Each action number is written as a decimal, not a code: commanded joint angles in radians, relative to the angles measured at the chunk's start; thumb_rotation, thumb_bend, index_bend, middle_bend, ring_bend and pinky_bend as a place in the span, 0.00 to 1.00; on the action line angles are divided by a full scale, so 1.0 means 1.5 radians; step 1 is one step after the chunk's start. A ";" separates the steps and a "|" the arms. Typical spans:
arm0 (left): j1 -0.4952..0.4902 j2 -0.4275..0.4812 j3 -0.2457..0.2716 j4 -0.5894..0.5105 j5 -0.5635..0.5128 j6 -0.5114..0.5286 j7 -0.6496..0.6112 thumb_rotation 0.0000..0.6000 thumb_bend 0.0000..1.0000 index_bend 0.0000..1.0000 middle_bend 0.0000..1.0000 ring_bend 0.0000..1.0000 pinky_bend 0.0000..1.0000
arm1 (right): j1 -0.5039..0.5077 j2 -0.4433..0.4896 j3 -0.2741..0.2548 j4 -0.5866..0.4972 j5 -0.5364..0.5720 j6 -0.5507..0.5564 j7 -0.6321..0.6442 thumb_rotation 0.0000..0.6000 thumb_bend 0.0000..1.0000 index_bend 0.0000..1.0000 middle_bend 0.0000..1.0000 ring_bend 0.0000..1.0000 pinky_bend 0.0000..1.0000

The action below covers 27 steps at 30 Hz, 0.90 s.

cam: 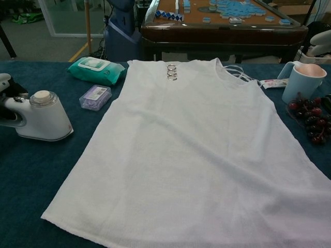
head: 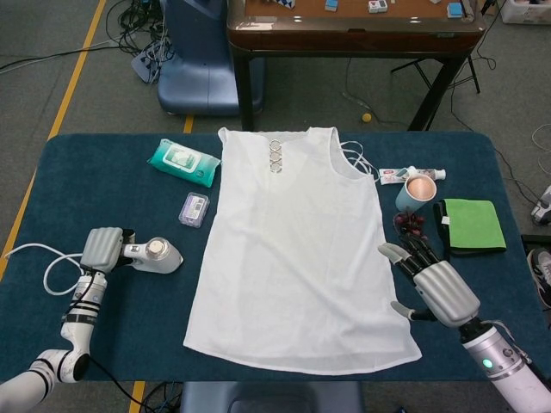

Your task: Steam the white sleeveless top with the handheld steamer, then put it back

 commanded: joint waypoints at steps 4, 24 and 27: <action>0.003 0.012 0.000 -0.022 -0.006 -0.023 0.015 1.00 0.20 0.43 0.47 0.43 0.62 | -0.002 -0.003 0.003 0.007 0.001 -0.003 0.006 1.00 0.23 0.00 0.14 0.00 0.02; 0.033 0.112 -0.013 -0.218 -0.092 -0.047 0.165 1.00 0.00 0.00 0.00 0.00 0.10 | -0.007 -0.011 0.014 0.040 0.003 -0.006 0.041 1.00 0.23 0.00 0.14 0.00 0.02; 0.043 0.131 -0.012 -0.252 -0.097 -0.038 0.171 1.00 0.00 0.00 0.00 0.00 0.10 | -0.009 -0.013 0.014 0.046 0.004 -0.004 0.047 1.00 0.23 0.00 0.14 0.00 0.02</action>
